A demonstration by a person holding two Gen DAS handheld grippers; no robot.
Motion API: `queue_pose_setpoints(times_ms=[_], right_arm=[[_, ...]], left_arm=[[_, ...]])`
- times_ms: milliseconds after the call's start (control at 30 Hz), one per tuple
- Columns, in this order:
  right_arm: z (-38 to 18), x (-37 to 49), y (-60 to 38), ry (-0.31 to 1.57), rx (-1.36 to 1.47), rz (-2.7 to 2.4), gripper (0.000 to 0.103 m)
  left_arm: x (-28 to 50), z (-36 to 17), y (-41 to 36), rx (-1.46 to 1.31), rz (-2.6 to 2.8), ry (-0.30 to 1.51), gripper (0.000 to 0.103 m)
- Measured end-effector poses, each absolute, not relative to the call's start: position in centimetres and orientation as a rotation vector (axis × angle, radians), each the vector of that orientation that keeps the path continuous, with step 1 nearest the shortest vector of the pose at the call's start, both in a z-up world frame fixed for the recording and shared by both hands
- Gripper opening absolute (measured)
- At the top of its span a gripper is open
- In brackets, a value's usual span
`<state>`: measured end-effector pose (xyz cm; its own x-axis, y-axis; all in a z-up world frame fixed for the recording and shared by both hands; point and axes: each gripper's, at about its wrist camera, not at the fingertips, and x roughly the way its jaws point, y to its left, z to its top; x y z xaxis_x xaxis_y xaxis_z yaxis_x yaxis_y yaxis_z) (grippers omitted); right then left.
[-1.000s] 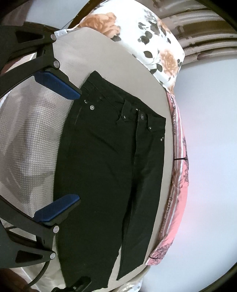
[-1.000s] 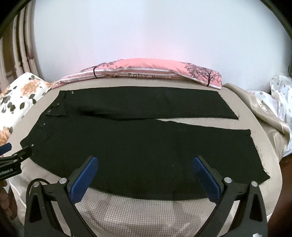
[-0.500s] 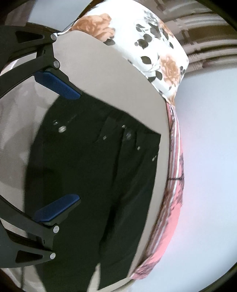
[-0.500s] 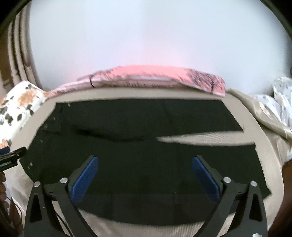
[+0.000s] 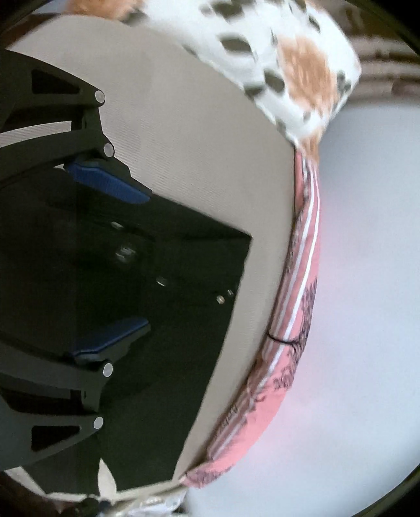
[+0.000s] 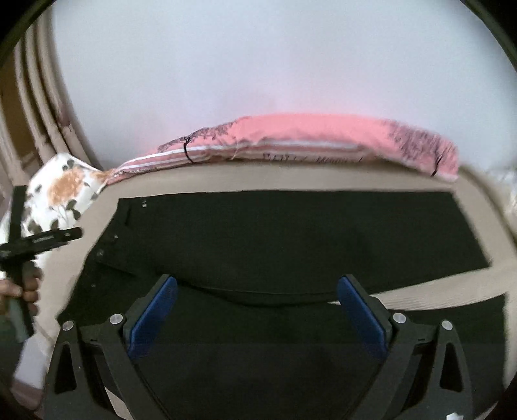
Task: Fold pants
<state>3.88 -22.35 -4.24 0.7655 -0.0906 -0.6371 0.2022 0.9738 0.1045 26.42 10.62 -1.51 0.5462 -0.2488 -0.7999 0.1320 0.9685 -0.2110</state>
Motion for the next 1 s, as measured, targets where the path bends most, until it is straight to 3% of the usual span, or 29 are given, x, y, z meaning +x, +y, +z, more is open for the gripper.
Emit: queue_pose_setpoints(times_ms=[200, 367, 800, 1000], right_arm=[[-6.7, 6.9, -23.4, 0.755, 0.239, -0.171, 0.099], [-7.8, 9.0, -23.4, 0.787, 0.223, -0.186, 0.099], [-9.8, 13.2, -22.6, 0.843, 0.242, -0.149, 0.099], [-10.4, 14.6, -22.4, 0.867, 0.246, -0.142, 0.099]], left_arm=[[32.5, -4.7, 11.6, -0.332, -0.409, 1.044, 0.070], [36.3, -7.3, 12.4, -0.415, -0.460, 1.114, 0.044], [40.3, -8.5, 13.8, -0.356, -0.506, 1.147, 0.042], [40.3, -9.3, 13.3, -0.391, -0.573, 1.179, 0.034]])
